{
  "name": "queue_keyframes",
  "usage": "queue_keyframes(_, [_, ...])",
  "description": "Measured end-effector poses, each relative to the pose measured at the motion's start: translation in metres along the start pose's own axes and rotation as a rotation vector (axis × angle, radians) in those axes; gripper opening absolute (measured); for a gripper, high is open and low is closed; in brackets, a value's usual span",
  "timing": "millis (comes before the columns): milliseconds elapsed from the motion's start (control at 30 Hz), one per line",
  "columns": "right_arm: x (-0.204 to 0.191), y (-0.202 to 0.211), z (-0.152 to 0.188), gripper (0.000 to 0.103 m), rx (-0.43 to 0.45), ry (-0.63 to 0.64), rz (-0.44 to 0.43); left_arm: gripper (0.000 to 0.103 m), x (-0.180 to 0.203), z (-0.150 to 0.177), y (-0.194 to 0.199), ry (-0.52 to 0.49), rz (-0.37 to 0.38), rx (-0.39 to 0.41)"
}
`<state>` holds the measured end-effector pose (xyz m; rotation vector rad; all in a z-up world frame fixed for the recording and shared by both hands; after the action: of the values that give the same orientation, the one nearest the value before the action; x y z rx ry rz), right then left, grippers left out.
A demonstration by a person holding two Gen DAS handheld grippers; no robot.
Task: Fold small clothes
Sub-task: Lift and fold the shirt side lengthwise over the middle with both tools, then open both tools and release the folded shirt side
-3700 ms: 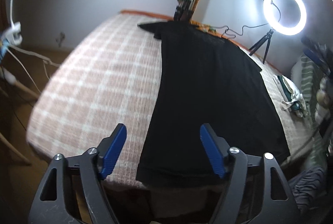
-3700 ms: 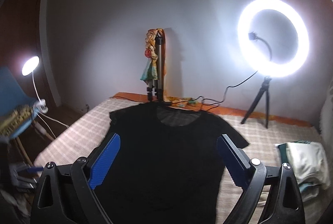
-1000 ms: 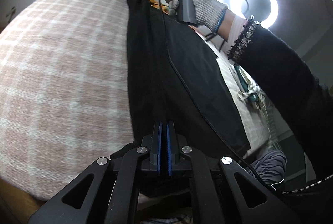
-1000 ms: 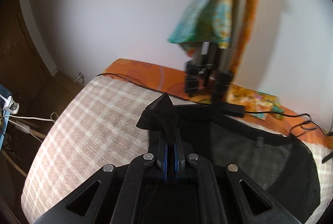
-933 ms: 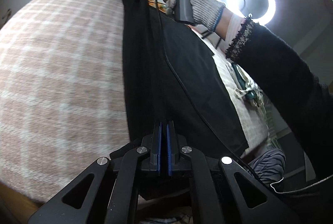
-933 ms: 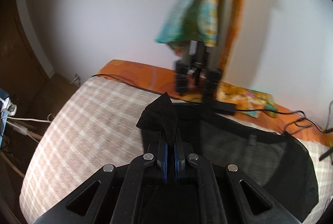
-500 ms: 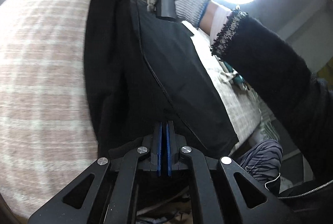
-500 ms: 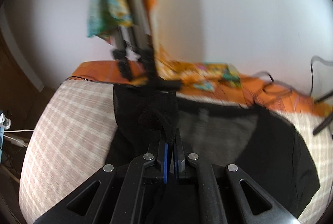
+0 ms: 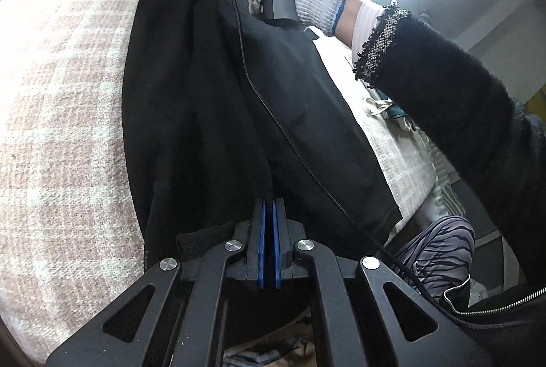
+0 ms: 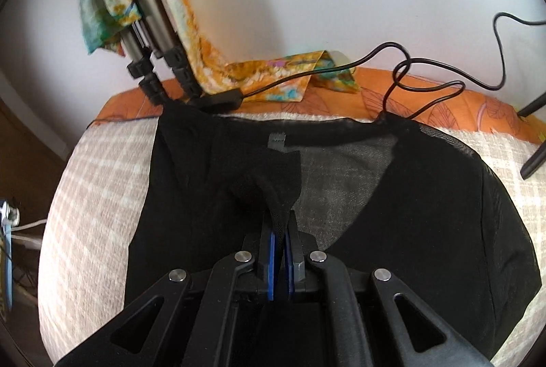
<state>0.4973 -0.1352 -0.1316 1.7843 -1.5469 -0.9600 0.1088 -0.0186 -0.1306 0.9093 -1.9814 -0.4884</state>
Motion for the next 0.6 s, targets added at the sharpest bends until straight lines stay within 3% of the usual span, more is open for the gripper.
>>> queue_keyframes(167, [-0.005, -0.002, -0.001, 0.006, -0.01, 0.041, 0.015, 0.002, 0.004, 0.001, -0.004, 0.006, 0.016, -0.02])
queue_keyframes(200, [-0.006, -0.002, -0.002, 0.008, -0.013, 0.056, 0.034, 0.01, 0.008, 0.001, -0.005, -0.002, 0.026, -0.034])
queue_keyframes(267, [-0.008, -0.001, -0.004, 0.029, -0.012, 0.076, 0.075, 0.027, 0.015, 0.001, -0.003, 0.009, 0.091, -0.048])
queue_keyframes(300, [-0.007, 0.001, -0.006, 0.041, -0.003, 0.08, 0.105, 0.04, 0.018, 0.001, -0.001, 0.021, 0.137, -0.053])
queue_keyframes(333, [-0.006, 0.006, -0.008, 0.043, 0.011, 0.078, 0.13, 0.047, 0.021, 0.001, 0.002, 0.024, 0.165, -0.06])
queue_keyframes(467, [-0.002, 0.032, -0.016, 0.047, 0.047, 0.06, 0.131, 0.047, 0.011, -0.007, 0.035, 0.043, 0.187, 0.021])
queue_keyframes(600, [-0.005, 0.076, -0.018, 0.05, 0.117, 0.103, 0.127, 0.047, -0.031, -0.012, 0.07, 0.151, 0.081, 0.146])
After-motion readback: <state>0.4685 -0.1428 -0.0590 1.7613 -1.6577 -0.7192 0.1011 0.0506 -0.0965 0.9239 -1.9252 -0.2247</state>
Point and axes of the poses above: each gripper's, at about its wrist camera, not at the fingertips, and y roughly against the way its jaws point, x to its right, z to its underside, the point moved 1 cm from there along -y, roughly the way its jaws point, and after that the axes turned 7 degrees about x, right-handed, at the moved point
